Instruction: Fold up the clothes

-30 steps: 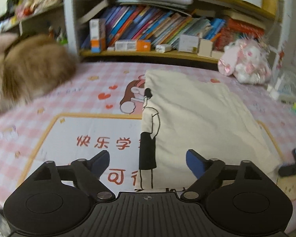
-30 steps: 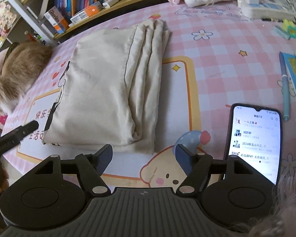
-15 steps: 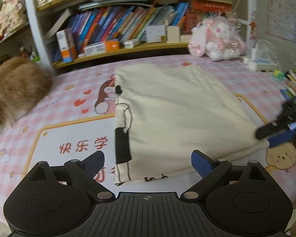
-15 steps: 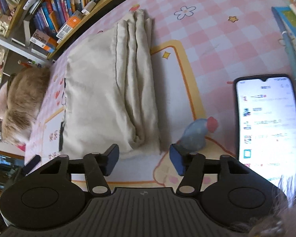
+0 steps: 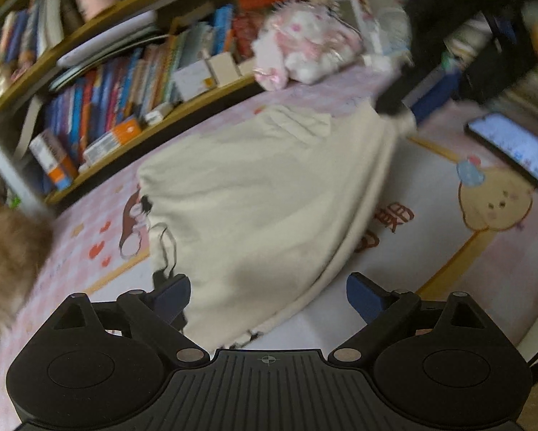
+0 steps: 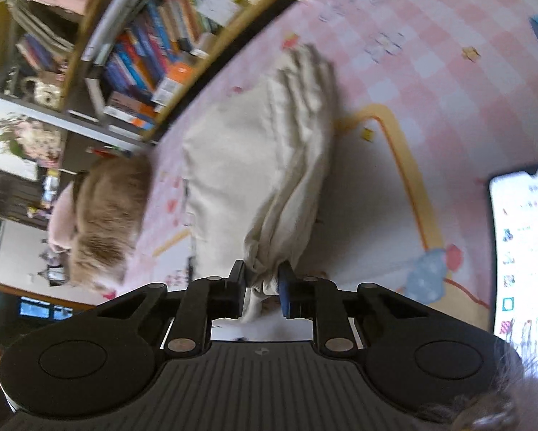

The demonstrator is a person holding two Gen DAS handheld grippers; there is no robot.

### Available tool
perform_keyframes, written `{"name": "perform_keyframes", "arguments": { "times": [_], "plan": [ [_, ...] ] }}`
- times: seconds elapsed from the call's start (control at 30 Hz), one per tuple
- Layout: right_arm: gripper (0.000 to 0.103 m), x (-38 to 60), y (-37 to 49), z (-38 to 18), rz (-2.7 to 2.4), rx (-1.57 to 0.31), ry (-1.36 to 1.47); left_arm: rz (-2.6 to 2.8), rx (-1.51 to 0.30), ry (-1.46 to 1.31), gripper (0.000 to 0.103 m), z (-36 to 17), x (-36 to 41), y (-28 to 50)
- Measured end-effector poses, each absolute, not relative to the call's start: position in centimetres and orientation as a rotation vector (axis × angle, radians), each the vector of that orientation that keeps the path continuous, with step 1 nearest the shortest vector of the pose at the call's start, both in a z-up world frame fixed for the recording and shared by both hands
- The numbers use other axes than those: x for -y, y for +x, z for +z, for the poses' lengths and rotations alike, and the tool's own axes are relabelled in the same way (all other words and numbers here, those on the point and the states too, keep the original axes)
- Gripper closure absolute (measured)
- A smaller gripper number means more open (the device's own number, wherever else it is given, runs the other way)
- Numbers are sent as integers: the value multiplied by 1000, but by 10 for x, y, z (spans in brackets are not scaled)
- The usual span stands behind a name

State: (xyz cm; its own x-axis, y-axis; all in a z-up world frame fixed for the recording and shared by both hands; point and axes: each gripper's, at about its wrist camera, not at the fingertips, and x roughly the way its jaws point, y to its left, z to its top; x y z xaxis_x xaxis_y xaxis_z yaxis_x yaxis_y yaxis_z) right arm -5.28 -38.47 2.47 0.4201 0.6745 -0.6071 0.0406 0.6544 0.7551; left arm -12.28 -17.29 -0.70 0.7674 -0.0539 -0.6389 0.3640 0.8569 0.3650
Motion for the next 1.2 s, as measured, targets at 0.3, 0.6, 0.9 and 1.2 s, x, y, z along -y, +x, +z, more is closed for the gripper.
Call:
{"name": "perform_keyframes", "arguments": {
  "times": [0.3, 0.6, 0.9, 1.2],
  "plan": [
    [90, 374, -51, 44, 496, -1064, 617, -303, -679, 561, 65, -16, 193, -108],
    [37, 337, -90, 53, 572, -879, -297, -343, -670, 503, 66, -2, 184, -102],
    [33, 282, -124, 6, 763, -640, -970, -345, -680, 411, 65, 8, 173, -96],
    [85, 269, -114, 8, 722, -581, -1050, -304, -678, 537, 61, -5, 171, -115]
  ]
}}
